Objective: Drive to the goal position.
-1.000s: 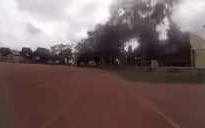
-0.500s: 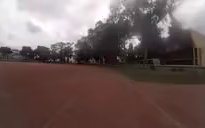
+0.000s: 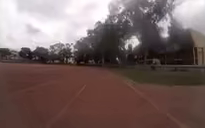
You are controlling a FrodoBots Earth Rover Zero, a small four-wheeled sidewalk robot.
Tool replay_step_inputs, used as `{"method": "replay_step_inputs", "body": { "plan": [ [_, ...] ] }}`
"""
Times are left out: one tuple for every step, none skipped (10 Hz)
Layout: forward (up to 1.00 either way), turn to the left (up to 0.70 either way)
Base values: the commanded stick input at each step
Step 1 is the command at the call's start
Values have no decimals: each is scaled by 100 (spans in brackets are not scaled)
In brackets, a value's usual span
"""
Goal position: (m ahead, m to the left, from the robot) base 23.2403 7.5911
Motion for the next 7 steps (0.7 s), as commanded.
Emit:
{"method": "replay_step_inputs", "body": {
  "plan": [
    [85,0],
    [85,0],
    [85,0],
    [85,0],
    [85,-2],
    [85,-4],
    [85,-12]
  ]
}}
